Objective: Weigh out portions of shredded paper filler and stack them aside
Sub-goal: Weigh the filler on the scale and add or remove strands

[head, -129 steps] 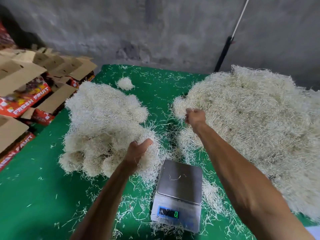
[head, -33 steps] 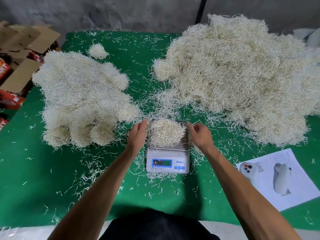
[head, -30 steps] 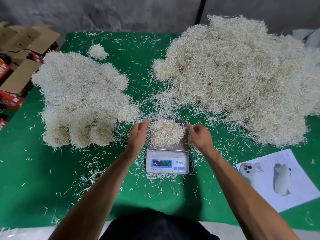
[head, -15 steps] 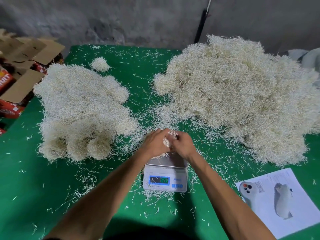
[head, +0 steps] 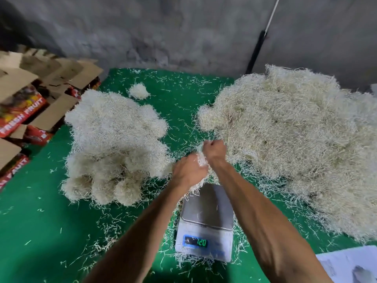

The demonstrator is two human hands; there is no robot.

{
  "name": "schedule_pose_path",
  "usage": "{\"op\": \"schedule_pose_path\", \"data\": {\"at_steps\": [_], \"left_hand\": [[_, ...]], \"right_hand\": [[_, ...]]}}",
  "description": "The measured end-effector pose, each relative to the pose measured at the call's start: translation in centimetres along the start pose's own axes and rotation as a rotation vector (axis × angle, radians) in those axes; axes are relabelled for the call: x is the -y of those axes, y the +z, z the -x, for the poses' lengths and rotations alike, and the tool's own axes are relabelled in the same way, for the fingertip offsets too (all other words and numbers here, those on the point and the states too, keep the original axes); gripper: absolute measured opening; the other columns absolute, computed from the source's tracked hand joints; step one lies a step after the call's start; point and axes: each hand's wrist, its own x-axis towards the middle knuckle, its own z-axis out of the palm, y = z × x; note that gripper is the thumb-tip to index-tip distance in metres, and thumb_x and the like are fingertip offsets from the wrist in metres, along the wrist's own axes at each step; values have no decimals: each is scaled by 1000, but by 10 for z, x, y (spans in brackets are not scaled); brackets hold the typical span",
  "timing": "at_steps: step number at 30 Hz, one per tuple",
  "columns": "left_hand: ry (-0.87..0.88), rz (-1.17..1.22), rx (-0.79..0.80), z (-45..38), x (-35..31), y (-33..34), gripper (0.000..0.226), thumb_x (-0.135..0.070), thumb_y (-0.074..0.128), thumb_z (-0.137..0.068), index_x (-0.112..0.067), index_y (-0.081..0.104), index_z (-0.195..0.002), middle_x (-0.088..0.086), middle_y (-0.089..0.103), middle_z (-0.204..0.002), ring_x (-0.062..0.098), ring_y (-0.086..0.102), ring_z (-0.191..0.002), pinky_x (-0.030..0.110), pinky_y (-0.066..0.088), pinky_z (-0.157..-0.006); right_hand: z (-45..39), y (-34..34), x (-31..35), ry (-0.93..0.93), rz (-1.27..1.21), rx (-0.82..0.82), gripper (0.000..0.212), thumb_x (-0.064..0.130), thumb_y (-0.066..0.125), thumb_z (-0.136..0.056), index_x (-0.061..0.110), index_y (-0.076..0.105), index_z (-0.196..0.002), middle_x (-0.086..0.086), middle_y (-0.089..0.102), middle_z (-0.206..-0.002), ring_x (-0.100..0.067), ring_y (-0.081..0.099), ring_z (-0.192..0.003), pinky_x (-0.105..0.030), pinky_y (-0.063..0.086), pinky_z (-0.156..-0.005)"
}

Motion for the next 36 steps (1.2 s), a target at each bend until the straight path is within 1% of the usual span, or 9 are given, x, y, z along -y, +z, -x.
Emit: {"op": "schedule_pose_path", "data": {"at_steps": [9, 13, 17, 20, 23, 28, 31, 34, 36], "left_hand": [[-147, 132, -106, 1, 51, -9, 77, -54, 63, -88, -20, 38, -152, -15, 59, -74, 1, 58, -51, 24, 57, -53], [-172, 148, -115, -4, 54, -3, 80, -53, 64, -86, -20, 37, -154, -16, 61, -80, 1, 63, -53, 13, 42, -38], [-176, 132, -82, -9, 48, 11, 81, -59, 62, -83, -24, 39, -152, -2, 71, -105, 17, 73, -86, 34, 62, -73], [-129, 110, -64, -12, 39, 21, 76, -63, 57, -81, -32, 41, -148, 8, 66, -131, 28, 67, -111, 41, 54, -97], [-74, 88, -37, -8, 29, 28, 59, -62, 56, -79, -39, 48, -133, -4, 71, -99, 17, 68, -80, 41, 60, -80], [-146, 224, 8, -12, 9, 21, 77, -64, 61, -79, -14, 55, -137, -5, 65, -73, 4, 54, -46, 23, 43, -37], [-135, 135, 8, -26, 3, 7, 56, -57, 61, -89, -8, 65, -115, 3, 69, -78, 12, 61, -57, 29, 45, -43], [-118, 25, -11, -31, 8, -4, 59, -57, 59, -91, -5, 65, -120, 6, 71, -95, 22, 65, -78, 27, 44, -58], [-120, -45, -22, -32, 15, -14, 57, -53, 59, -92, -5, 65, -122, 9, 71, -102, 26, 65, -86, 28, 45, -64]], "right_hand": [[-78, -71, 16, 111, -319, -173, 26, 22, 59, -105, -4, 61, -109, -14, 72, -104, -25, 75, -84, -23, 59, -56], [-68, -67, -1, 137, -404, 30, 40, 32, 48, -110, -6, 62, -113, -26, 69, -117, -39, 73, -102, -44, 61, -91], [-32, -58, -13, -55, 185, 251, 66, 63, 38, -104, 7, 67, -84, -22, 74, -89, -26, 71, -63, -42, 63, -80], [-6, -42, -20, -78, 124, 615, 69, 78, 51, -91, 12, 69, -81, -12, 66, -66, -18, 53, -49, -27, 51, -54], [6, -30, -22, -157, 60, 613, 48, 53, 74, -91, 24, 54, -58, 0, 45, -48, -17, 42, -43, -25, 47, -60], [-2, -17, -18, -34, -23, 435, 33, 27, 74, -96, 9, 58, -73, 4, 45, -51, -25, 52, -67, -34, 60, -77], [-11, 5, -8, 28, -90, 255, 44, 7, 66, -99, 13, 47, -60, 10, 64, -66, -12, 64, -100, -8, 54, -68], [-15, 23, 4, 32, -110, 204, 46, 4, 64, -100, 16, 47, -59, 13, 68, -63, -13, 74, -94, -26, 59, -92], [-12, 36, 8, 9, -89, 214, 47, 7, 69, -98, 17, 48, -57, -5, 73, -76, -26, 74, -97, -23, 59, -86]]}}
